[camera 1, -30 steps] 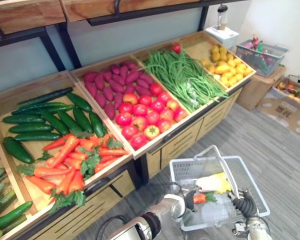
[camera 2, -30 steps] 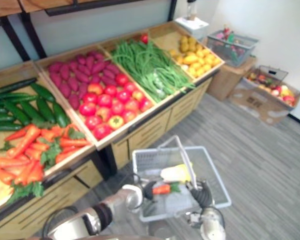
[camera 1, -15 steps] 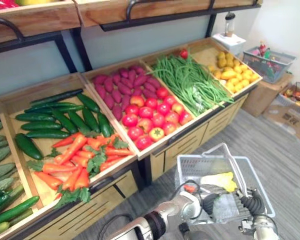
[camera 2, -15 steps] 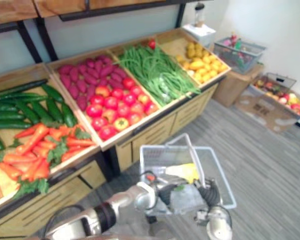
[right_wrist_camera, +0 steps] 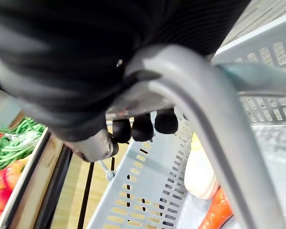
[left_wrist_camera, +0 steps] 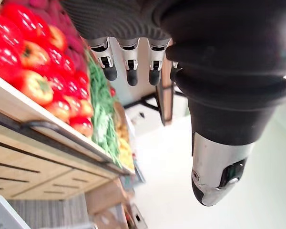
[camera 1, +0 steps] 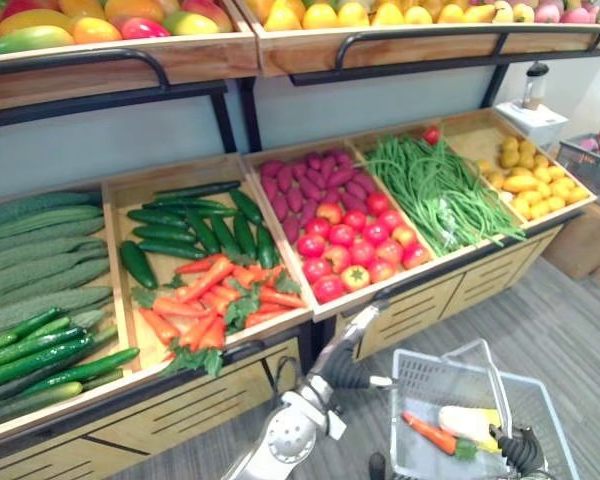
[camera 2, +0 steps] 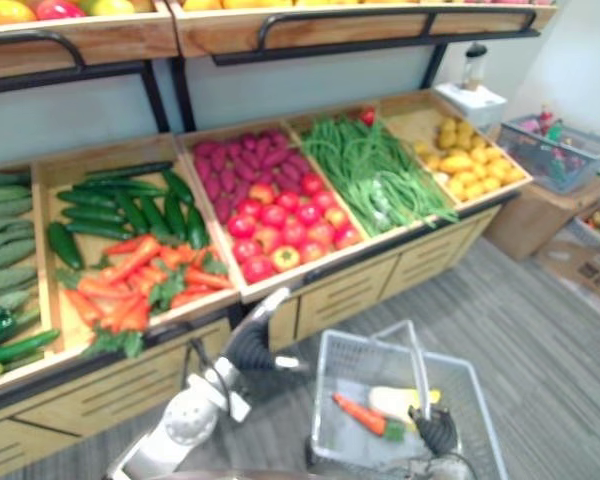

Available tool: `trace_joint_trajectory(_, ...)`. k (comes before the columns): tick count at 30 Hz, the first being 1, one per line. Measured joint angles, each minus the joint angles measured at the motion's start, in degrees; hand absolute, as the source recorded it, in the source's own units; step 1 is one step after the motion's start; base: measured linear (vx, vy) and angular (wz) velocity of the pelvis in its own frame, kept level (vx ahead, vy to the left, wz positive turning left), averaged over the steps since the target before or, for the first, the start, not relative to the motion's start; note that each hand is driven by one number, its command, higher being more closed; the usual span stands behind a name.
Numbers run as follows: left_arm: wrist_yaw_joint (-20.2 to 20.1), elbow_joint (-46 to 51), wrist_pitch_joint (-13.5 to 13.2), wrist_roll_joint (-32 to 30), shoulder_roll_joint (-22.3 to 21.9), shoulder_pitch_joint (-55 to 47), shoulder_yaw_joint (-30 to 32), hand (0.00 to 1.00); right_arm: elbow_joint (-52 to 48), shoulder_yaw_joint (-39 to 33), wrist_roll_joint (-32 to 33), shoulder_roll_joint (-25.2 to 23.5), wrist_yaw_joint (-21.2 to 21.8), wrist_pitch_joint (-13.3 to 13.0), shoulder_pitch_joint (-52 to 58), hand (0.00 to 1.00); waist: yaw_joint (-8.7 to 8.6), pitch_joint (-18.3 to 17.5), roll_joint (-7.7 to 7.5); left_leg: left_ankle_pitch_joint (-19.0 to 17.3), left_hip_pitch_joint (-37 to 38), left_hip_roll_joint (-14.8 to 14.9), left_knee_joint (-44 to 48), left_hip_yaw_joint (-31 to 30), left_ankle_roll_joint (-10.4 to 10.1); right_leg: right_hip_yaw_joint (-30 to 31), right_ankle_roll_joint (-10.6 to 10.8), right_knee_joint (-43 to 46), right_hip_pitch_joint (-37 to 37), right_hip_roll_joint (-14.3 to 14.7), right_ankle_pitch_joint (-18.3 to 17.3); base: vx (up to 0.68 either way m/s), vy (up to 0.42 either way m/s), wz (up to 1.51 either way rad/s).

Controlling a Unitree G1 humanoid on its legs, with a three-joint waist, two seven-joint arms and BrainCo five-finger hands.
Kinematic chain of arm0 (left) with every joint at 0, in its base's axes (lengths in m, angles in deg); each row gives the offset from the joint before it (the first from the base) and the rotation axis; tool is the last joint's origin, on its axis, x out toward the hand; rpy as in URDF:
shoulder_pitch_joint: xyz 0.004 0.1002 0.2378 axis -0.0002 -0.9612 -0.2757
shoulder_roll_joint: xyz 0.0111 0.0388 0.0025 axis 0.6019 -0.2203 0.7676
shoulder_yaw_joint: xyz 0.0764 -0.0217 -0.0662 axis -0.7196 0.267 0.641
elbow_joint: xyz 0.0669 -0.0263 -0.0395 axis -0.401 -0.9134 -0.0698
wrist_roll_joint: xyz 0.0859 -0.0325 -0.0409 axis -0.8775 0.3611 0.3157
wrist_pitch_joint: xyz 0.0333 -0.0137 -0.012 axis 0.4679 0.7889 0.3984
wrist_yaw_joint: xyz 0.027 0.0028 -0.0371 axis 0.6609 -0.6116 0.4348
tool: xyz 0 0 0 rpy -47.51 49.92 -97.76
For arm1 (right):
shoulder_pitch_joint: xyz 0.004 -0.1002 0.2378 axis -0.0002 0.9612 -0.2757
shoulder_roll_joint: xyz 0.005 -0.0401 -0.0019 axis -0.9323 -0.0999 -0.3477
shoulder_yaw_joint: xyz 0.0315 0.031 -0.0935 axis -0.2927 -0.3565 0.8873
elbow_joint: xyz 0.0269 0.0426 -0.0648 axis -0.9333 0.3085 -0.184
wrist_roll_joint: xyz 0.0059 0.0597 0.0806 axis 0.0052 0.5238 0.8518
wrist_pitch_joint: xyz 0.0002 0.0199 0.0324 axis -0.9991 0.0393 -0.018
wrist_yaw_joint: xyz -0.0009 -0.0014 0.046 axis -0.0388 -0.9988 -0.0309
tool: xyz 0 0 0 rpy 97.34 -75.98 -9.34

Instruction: Pick vegetable in the basket

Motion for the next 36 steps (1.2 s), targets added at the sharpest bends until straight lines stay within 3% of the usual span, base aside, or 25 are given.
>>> trace_joint_trajectory(2,2.44,-1.14,-0.62,0.47,-0.26,-3.11,4.53,0.0,2.23,-0.06,0.0,0.0,-0.28,-0.01,-0.37,1.0,0.34,-0.04,0.06,0.01,-0.05,-0.05,0.04,-0.56,0.02,-0.64,-0.12,-0.16,0.32,-0.16,-0.09,-0.01,-0.021,0.2)
trace_joint_trajectory(5,6.25,-10.47,-1.6,-0.36,-0.66,-6.72,12.56,0.0,5.32,-0.28,0.02,0.18,-1.44,-0.2,-0.44,1.0,1.29,-0.41,0.57,0.41,-0.79,-0.4,0.07,-2.08,0.29,-2.37,-0.12,-0.63,0.45,-0.75,-0.1,-0.01,-0.023,0.26)
trace_joint_trajectory(10,8.19,-28.77,-0.92,-2.56,-4.19,-9.87,24.37,0.0,9.04,-2.12,0.04,0.23,-1.94,-0.57,-0.22,1.0,2.58,-0.7,1.1,0.58,-0.79,-0.93,0.03,-4.66,0.38,-4.96,0.03,-1.55,2.26,-1.38,-0.32,0.0,-0.019,0.27)
trace_joint_trajectory(13,13.62,-43.58,1.16,-7.04,-6.23,-9.34,34.26,0.0,12.28,-3.62,0.03,0.1,-3.11,-0.96,-0.71,1.0,2.89,-0.81,1.03,0.66,-0.78,-1.05,-0.05,-6.01,0.49,-6.58,-0.03,-1.98,3.42,-1.58,-0.73,-0.01,-0.028,0.26)
trace_joint_trajectory(14,17.11,-47.07,2.39,-8.72,-6.54,-9.13,36.51,0.0,13.39,-3.89,0.03,0.0,-4.0,-1.46,-1.16,1.0,3.02,-0.83,0.97,0.79,-0.75,-1.05,-0.12,-6.32,0.55,-7.05,-0.11,-1.98,3.57,-1.81,-0.83,0.0,-0.016,0.19)
trace_joint_trajectory(16,20.73,-51.29,3.46,-10.79,-6.34,-8.73,38.01,0.0,14.29,-4.33,0.04,-0.1,-4.77,-2.15,-1.24,1.0,3.65,-0.82,1.01,1.08,-0.72,-1.11,-0.45,-6.42,0.61,-7.25,-0.11,-1.98,3.51,-1.9,-0.82,0.0,-0.017,0.08)
trace_joint_trajectory(19,22.29,-56.32,5.35,-11.6,-6.84,-7.93,39.15,0.0,15.67,-4.74,0.04,-0.13,-5.72,-2.61,-1.61,1.0,4.16,-0.85,0.9,1.63,-0.6,-1.31,-1.2,-7.02,0.66,-7.93,-0.11,-1.99,3.59,-2.07,-0.83,-0.01,-0.021,0.1)
trace_joint_trajectory(24,21.91,-62.29,8.93,-11.03,-7.15,-6.77,40.04,0.0,16.83,-4.8,0.02,-0.15,-6.34,-2.61,-2.87,1.0,4.14,-0.75,0.44,2.43,0.47,-1.32,-2.78,-7.2,0.51,-8.03,-0.21,-2.02,4.17,-1.88,-0.9,-0.01,-0.014,0.02)
trace_joint_trajectory(28,18.21,-65.24,11.68,-8.98,-7.54,-5.83,43.33,0.0,17.76,-4.78,-0.07,-0.14,-6.34,-2.29,-4.31,1.0,4.15,-0.71,0.46,2.25,0.78,-1.17,-3.01,-5.94,0.07,-7.2,-0.76,-2.02,3.99,-1.66,-1.27,-0.04,-0.026,-0.11)
trace_joint_trajectory(36,11.75,-68.65,12.02,-5.57,-9.06,-3.62,45.83,0.0,17.77,-4.78,-0.13,-0.02,-5.68,0.19,-4.98,1.0,4.12,-0.41,0.78,1.88,2.32,-0.77,-3.5,-4.07,-0.43,-5.49,-0.74,-2.03,4.06,-0.99,-1.58,0.0,-0.017,-0.12)
